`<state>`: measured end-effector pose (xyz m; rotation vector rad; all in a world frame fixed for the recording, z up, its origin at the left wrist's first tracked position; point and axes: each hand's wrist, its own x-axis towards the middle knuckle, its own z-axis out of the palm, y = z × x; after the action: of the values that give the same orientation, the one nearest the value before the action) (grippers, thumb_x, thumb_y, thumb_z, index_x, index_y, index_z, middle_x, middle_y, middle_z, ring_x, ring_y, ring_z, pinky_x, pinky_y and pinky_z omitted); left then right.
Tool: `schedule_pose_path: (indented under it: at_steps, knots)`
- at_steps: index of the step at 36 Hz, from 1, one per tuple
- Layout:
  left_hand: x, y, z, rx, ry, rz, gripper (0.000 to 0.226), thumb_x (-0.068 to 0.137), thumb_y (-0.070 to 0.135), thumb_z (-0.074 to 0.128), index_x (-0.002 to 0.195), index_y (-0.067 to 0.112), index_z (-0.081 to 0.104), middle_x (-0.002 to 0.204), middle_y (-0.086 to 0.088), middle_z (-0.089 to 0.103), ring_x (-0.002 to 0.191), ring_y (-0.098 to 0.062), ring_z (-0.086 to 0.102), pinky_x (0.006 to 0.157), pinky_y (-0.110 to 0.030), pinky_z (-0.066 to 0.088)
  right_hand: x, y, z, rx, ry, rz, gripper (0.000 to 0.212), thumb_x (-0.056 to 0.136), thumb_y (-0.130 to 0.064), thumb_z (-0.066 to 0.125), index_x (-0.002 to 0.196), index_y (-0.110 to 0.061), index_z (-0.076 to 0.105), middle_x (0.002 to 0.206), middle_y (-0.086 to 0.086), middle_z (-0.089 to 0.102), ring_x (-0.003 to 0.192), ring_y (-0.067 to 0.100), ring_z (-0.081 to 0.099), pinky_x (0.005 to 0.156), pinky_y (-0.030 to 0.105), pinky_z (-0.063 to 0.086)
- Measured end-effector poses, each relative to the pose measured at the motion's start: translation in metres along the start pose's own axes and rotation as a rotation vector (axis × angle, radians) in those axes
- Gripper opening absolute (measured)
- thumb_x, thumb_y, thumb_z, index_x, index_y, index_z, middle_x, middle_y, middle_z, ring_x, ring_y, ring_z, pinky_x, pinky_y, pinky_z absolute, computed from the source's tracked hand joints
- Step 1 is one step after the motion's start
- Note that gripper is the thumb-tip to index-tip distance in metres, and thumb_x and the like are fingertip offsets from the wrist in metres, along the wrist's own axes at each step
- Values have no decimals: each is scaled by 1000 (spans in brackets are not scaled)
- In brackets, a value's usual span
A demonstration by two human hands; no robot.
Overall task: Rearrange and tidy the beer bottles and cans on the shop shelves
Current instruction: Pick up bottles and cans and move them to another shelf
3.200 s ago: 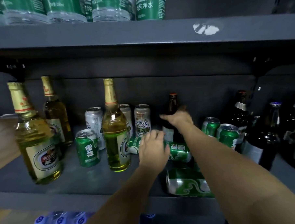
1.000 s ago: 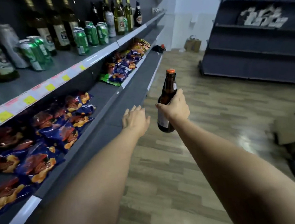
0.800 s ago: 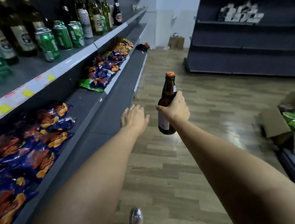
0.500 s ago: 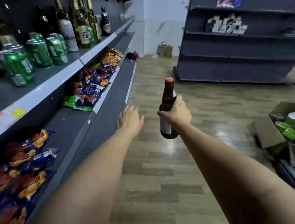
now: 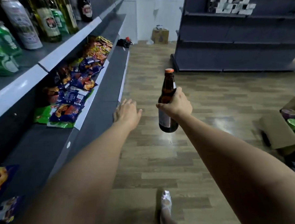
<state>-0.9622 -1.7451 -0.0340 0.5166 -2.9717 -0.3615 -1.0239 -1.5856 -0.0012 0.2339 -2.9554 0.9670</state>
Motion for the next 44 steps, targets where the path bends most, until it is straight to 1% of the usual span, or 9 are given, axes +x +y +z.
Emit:
schedule_pose_path:
  at_steps: [3, 9, 15, 19, 26, 32, 36, 40, 44]
  knots:
    - [50, 5, 1, 29, 16, -18, 49, 100, 37, 40, 142, 10, 41, 155, -5, 29, 145, -20, 20, 115, -36, 21, 56, -4, 5, 8, -14, -45, 67, 70, -50, 78, 113, -16, 39, 118, 4, 56, 107, 31, 59, 78, 38, 44]
    - [157, 22, -4, 31, 38, -106, 49, 99, 40, 42, 139, 12, 44, 148, -5, 40, 139, -22, 32, 110, -38, 30, 167, -23, 7, 13, -38, -106, 67, 70, -51, 77, 112, -15, 38, 119, 4, 55, 107, 31, 59, 77, 38, 44]
    - [245, 28, -9, 33, 39, -146, 53, 100, 39, 40, 145, 11, 38, 156, -3, 28, 145, -21, 20, 115, -39, 26, 261, -39, 16, 13, -76, -146, 68, 71, -50, 77, 114, -14, 38, 122, 5, 53, 109, 33, 57, 78, 38, 42]
    - [297, 17, -4, 36, 9, -207, 57, 99, 42, 40, 148, 13, 32, 158, -3, 24, 146, -22, 20, 115, -42, 27, 313, -51, 26, 4, -103, -190, 66, 74, -48, 76, 114, -13, 38, 122, 6, 52, 109, 33, 57, 75, 36, 38]
    - [390, -5, -3, 65, 23, -228, 54, 100, 40, 39, 146, 12, 34, 156, -4, 27, 145, -22, 21, 112, -43, 31, 408, -84, 59, 25, -120, -229, 65, 73, -48, 76, 113, -14, 39, 121, 5, 54, 109, 32, 57, 75, 35, 39]
    - [481, -35, -18, 95, 88, -233, 53, 99, 40, 41, 144, 12, 38, 151, -6, 35, 139, -25, 32, 103, -43, 38, 493, -125, 95, 27, -121, -263, 65, 72, -49, 77, 112, -14, 40, 119, 4, 56, 107, 31, 58, 76, 36, 41]
    - [540, -60, -34, 95, 119, -246, 50, 99, 40, 41, 140, 10, 42, 144, -8, 42, 130, -26, 42, 96, -41, 42, 549, -161, 114, 28, -133, -269, 65, 71, -50, 77, 110, -15, 39, 119, 4, 56, 108, 33, 57, 76, 36, 40]
    - [592, -82, -49, 109, 139, -265, 49, 100, 38, 41, 139, 9, 42, 143, -9, 43, 129, -25, 42, 98, -39, 40, 598, -194, 130, 37, -125, -301, 64, 71, -51, 77, 109, -16, 39, 117, 4, 56, 107, 32, 59, 74, 36, 42]
    - [634, -101, -54, 100, 156, -312, 47, 100, 38, 42, 138, 11, 43, 143, -8, 44, 128, -26, 42, 95, -38, 42, 642, -226, 143, 45, -123, -345, 63, 71, -50, 77, 111, -16, 41, 117, 3, 57, 106, 30, 59, 72, 34, 41]
